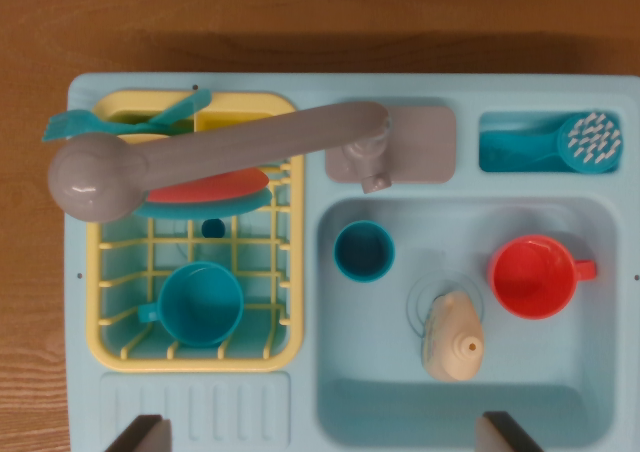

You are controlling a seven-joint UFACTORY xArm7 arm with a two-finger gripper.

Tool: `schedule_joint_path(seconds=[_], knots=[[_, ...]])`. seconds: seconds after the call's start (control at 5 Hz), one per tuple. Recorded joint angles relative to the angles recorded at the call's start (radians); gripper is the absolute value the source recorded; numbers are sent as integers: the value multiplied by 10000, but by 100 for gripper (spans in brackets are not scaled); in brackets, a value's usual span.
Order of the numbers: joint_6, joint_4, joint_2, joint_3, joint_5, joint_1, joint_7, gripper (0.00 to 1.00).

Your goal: Pick detergent from the sink

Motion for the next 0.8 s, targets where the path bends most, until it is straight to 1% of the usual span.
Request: schedule_joint_path(seconds=[0.6,0.8], knots=[[-10,-9,3,-2,0,-1,-4,0],[-99,-91,33,-18,0,-12,-41,0]])
